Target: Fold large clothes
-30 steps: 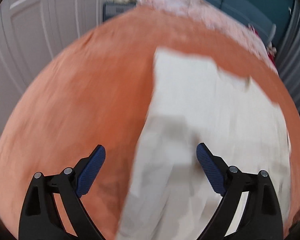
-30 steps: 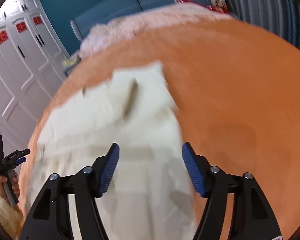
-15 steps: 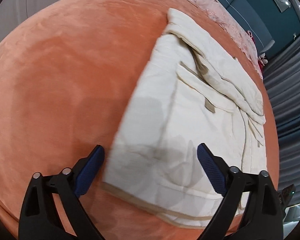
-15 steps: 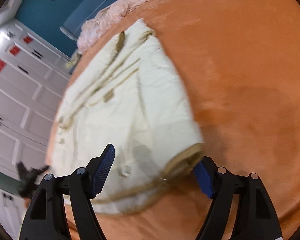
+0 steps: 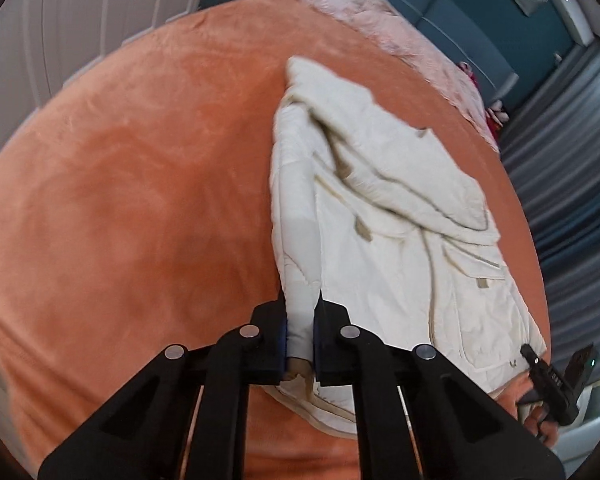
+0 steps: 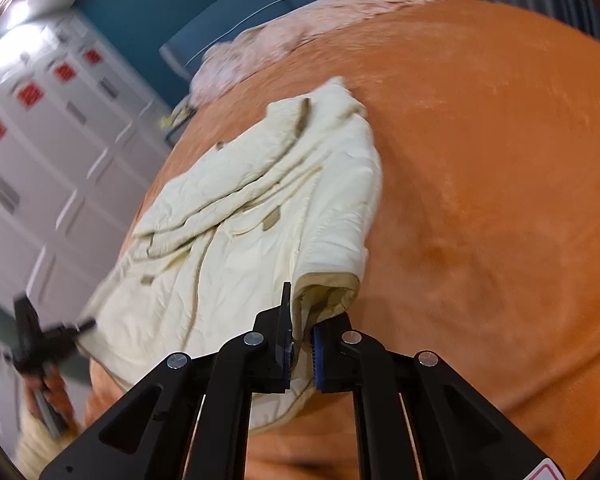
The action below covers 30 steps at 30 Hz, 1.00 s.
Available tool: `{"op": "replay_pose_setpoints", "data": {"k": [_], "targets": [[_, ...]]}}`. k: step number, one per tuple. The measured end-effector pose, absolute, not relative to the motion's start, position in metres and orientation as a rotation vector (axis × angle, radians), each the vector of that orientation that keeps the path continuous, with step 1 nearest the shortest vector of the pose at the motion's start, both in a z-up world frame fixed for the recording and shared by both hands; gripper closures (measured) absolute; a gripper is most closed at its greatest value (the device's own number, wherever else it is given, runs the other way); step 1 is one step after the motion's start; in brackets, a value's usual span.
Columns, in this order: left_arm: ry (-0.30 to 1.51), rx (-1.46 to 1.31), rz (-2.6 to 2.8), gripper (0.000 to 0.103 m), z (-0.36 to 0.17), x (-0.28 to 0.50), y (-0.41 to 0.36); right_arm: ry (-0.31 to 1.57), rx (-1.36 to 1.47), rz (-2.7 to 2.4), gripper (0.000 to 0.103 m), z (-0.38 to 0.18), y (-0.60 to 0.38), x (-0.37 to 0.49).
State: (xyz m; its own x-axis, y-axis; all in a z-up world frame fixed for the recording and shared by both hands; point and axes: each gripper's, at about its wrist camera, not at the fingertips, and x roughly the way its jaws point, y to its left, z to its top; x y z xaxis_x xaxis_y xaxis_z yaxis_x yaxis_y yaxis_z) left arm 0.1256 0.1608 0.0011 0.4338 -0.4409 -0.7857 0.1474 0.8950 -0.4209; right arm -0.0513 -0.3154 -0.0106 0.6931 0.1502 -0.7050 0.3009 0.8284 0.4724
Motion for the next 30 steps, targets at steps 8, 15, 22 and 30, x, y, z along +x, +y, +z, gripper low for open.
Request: {"op": "replay_pose_setpoints", "data": {"k": [8, 15, 22, 30], "targets": [[1.140, -0.227, -0.430, 0.096, 0.041, -0.005, 0.213, 1.017, 0.492, 0.019, 0.096, 0.022, -0.283, -0.173], [1.045, -0.214, -0.437, 0.096, 0.101, -0.039, 0.213, 0.885, 0.468, 0.037, 0.096, 0.085, -0.273, -0.194], [0.848, -0.207, -0.375, 0.095, 0.116, 0.042, 0.183, 0.613, 0.525, -0.083, 0.096, 0.095, -0.319, -0.108], [0.812, -0.139, -0.214, 0.094, 0.080, 0.127, 0.140, 0.553, 0.564, -0.218, 0.096, 0.060, -0.334, -0.019]]}}
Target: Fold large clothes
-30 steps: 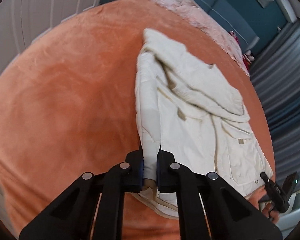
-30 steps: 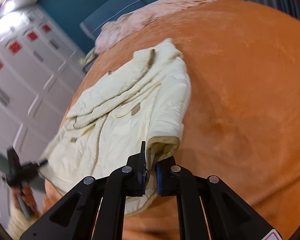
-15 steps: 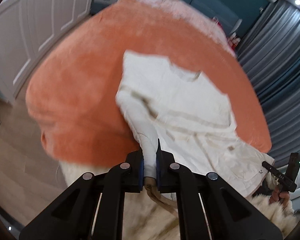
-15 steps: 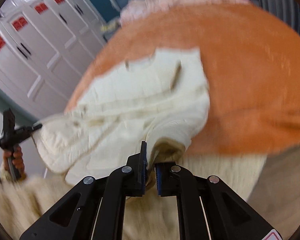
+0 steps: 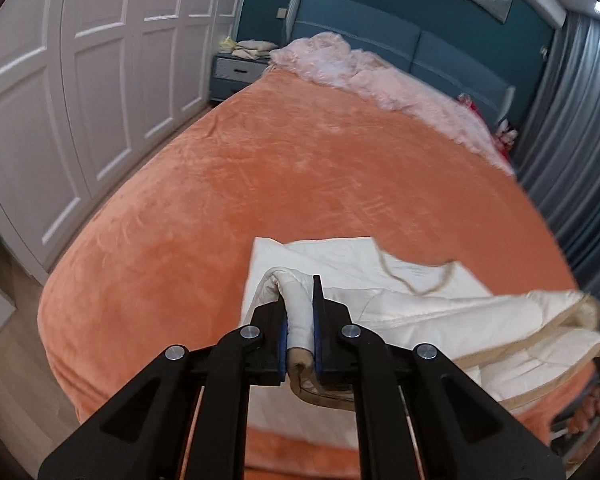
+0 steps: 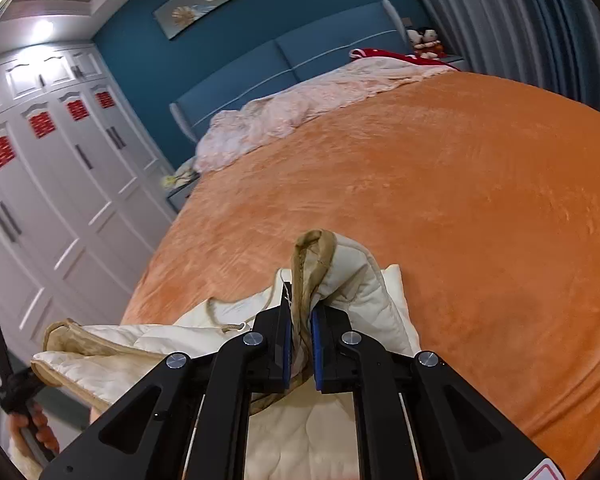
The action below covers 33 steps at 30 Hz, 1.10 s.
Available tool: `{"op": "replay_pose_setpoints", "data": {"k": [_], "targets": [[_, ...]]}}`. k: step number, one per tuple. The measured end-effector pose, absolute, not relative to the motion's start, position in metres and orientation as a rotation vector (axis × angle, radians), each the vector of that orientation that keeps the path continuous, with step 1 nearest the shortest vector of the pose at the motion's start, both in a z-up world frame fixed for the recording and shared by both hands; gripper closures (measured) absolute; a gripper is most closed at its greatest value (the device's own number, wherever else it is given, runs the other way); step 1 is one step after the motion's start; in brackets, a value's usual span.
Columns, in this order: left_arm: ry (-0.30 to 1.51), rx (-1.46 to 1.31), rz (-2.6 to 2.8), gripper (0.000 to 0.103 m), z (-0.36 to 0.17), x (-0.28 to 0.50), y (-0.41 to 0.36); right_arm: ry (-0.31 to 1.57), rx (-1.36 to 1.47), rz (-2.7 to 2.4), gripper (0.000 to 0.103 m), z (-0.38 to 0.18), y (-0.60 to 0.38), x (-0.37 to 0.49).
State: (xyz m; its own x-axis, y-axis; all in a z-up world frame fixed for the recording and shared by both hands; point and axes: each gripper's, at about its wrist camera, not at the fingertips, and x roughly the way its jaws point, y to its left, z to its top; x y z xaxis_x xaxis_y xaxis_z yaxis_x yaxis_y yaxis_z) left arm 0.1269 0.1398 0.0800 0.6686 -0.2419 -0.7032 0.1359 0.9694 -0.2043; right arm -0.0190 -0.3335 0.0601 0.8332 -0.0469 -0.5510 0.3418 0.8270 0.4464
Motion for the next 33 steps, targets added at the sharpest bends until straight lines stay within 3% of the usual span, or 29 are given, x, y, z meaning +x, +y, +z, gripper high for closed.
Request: {"op": "replay_pose_setpoints", "data": {"k": [8, 13, 17, 20, 23, 24, 25, 27, 33], "targets": [[0.883, -0.063, -0.139, 0.092, 0.023, 0.184, 0.114, 0.609, 0.575, -0.308, 0.094, 0.019, -0.341, 0.024], [0.935, -0.097, -0.124, 0.090, -0.005, 0.204, 0.113, 0.593, 0.625, -0.322, 0.086, 0.008, -0.350, 0.034], [0.907, -0.202, -0.148, 0.088, -0.005, 0.205, 0.124, 0.555, 0.615, -0.339, 0.085, 0.013, -0.351, 0.034], [0.875, -0.262, -0.186, 0.082, 0.009, 0.200, 0.129, 0.525, 0.570, -0.350, 0.077, 0.021, -0.350, 0.031], [0.826, -0.315, -0.194, 0.062, 0.024, 0.196, 0.136, 0.486, 0.539, -0.362, 0.061, 0.031, -0.350, 0.024], [0.775, -0.309, -0.156, 0.038, 0.032, 0.192, 0.139, 0.472, 0.527, -0.365, 0.054, 0.035, -0.350, 0.022], [0.698, -0.293, -0.112, 0.021, 0.042, 0.186, 0.143, 0.470, 0.517, -0.367, 0.050, 0.036, -0.350, 0.021], [0.665, -0.279, -0.114, 0.017, 0.050, 0.187, 0.145, 0.489, 0.490, -0.364, 0.050, 0.036, -0.351, 0.025], [0.896, -0.299, -0.228, 0.017, 0.015, 0.233, 0.134, 0.626, 0.506, -0.344, 0.046, 0.006, -0.360, 0.050]]}}
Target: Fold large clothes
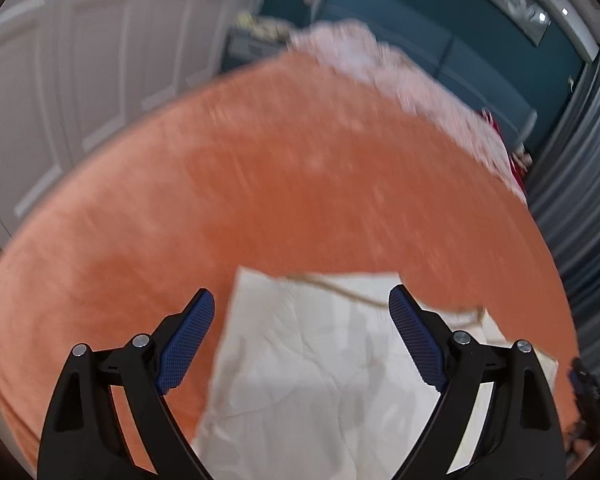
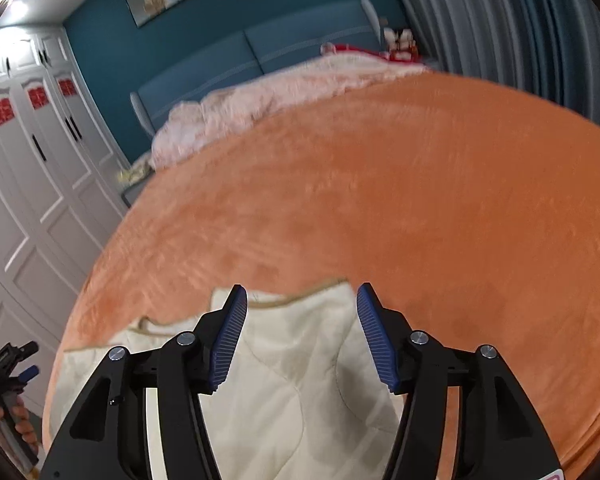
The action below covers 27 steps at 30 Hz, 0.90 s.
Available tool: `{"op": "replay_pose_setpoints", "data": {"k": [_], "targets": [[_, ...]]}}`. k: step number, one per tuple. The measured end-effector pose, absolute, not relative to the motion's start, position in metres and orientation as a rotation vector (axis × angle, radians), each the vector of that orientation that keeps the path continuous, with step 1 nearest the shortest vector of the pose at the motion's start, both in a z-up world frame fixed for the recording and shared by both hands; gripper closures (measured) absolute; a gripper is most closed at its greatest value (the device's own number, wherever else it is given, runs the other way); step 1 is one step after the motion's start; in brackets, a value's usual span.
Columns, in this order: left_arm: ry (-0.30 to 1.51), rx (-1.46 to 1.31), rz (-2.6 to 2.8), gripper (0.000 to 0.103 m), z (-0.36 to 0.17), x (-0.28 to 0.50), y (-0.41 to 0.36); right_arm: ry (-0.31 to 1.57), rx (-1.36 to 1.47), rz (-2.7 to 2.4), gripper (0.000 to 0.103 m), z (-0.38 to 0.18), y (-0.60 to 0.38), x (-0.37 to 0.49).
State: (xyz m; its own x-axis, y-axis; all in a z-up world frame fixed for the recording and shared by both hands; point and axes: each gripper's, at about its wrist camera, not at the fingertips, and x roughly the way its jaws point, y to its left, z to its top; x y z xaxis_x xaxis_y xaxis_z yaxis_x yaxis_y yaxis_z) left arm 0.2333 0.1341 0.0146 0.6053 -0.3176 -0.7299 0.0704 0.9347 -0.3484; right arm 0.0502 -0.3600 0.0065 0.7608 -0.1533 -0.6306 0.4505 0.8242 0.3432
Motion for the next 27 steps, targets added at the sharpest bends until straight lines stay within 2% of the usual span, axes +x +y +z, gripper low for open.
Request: {"op": "replay_pose_setpoints", "data": {"k": [5, 6, 7, 8, 9, 10, 11, 12, 13, 20, 27], "targets": [[0.999, -0.278, -0.271, 0.018, -0.017, 0.254, 0.115, 0.732, 0.502, -0.323, 0.045, -0.021, -0.364, 0.071], [1.005, -0.277, -0.281, 0.022, -0.020, 0.255, 0.113, 0.748, 0.498, -0.313, 0.050, -0.026, -0.364, 0.075], [1.013, -0.277, -0.292, 0.035, -0.022, 0.257, 0.109, 0.752, 0.496, -0.308, 0.063, -0.027, -0.364, 0.077], [1.022, -0.273, -0.292, 0.042, -0.024, 0.260, 0.107, 0.757, 0.494, -0.303, 0.069, -0.028, -0.364, 0.080], [1.026, -0.266, -0.281, 0.052, -0.026, 0.262, 0.108, 0.760, 0.494, -0.299, 0.082, -0.028, -0.364, 0.082], [1.022, -0.259, -0.270, 0.064, -0.027, 0.265, 0.107, 0.762, 0.494, -0.295, 0.090, -0.028, -0.364, 0.085], [1.023, -0.254, -0.267, 0.071, -0.027, 0.267, 0.106, 0.757, 0.494, -0.295, 0.091, -0.027, -0.364, 0.088], [1.024, -0.252, -0.265, 0.083, -0.028, 0.269, 0.107, 0.748, 0.489, -0.297, 0.094, -0.026, -0.364, 0.091], [1.017, -0.247, -0.256, 0.090, -0.027, 0.271, 0.107, 0.738, 0.478, -0.305, 0.095, -0.024, -0.362, 0.093], [0.964, -0.184, -0.184, 0.094, -0.021, 0.286, 0.097, 0.711, 0.480, -0.363, 0.096, -0.024, -0.370, 0.116], [1.030, -0.117, -0.115, 0.093, -0.064, 0.307, 0.084, 0.794, 0.500, -0.395, 0.096, -0.067, -0.377, 0.136]]}}
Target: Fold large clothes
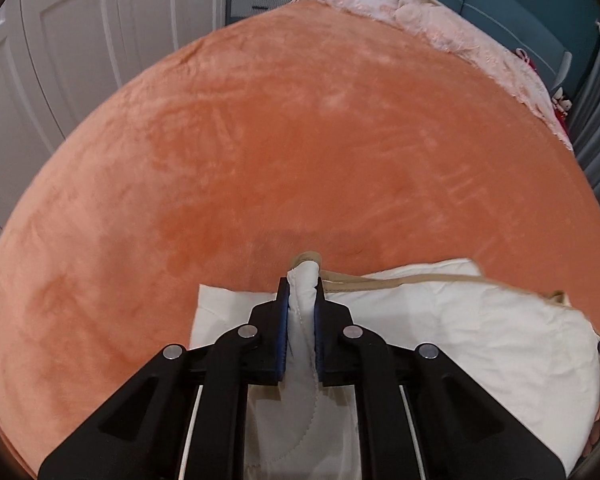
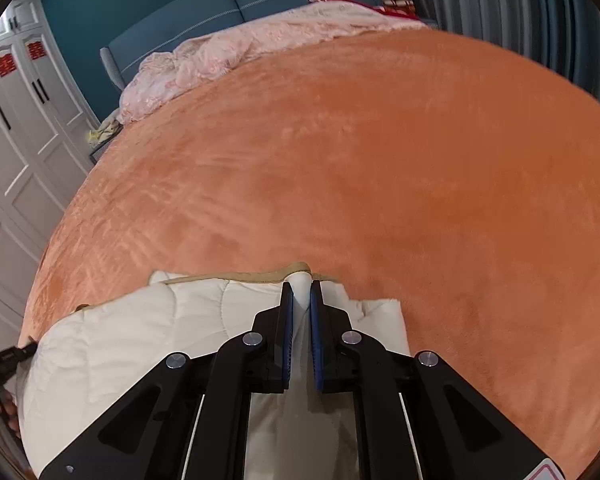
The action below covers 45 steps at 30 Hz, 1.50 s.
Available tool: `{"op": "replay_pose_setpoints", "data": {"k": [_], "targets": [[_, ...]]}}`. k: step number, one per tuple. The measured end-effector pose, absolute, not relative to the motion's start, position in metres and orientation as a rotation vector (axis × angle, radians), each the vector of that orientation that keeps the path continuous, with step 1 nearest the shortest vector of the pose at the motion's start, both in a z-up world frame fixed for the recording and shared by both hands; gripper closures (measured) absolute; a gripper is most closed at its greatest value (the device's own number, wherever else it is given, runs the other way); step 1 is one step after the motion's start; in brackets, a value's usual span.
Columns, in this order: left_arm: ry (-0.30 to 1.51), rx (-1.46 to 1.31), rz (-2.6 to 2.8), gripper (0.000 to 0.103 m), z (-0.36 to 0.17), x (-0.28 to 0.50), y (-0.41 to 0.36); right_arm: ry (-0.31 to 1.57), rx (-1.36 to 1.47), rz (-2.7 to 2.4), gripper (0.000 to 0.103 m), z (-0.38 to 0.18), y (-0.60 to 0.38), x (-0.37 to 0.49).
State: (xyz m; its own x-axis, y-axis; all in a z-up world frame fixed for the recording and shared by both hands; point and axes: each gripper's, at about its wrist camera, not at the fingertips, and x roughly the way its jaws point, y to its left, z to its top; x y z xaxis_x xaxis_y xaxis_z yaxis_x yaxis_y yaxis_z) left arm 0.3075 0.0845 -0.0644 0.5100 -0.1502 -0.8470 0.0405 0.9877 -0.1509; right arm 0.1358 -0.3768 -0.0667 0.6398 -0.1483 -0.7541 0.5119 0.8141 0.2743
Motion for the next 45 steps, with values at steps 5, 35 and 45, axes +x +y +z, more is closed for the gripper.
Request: {"op": "replay_pose_setpoints", "data": {"k": [5, 35, 45], "targets": [[1.002, -0.082, -0.111, 0.092, -0.079, 0.304, 0.079, 0.827, 0.527, -0.386, 0.096, -0.089, -0.379, 0.140], [0.853, -0.118, -0.225, 0.045, 0.041, 0.261, 0.073, 0.720, 0.453, -0.233, 0.082, 0.003, -0.304, 0.133], [1.034, -0.011, -0.380, 0.070, -0.044, 0.253, -0.045, 0.913, 0.321, -0.113, 0.103, -0.055, -0.226, 0.199]]}}
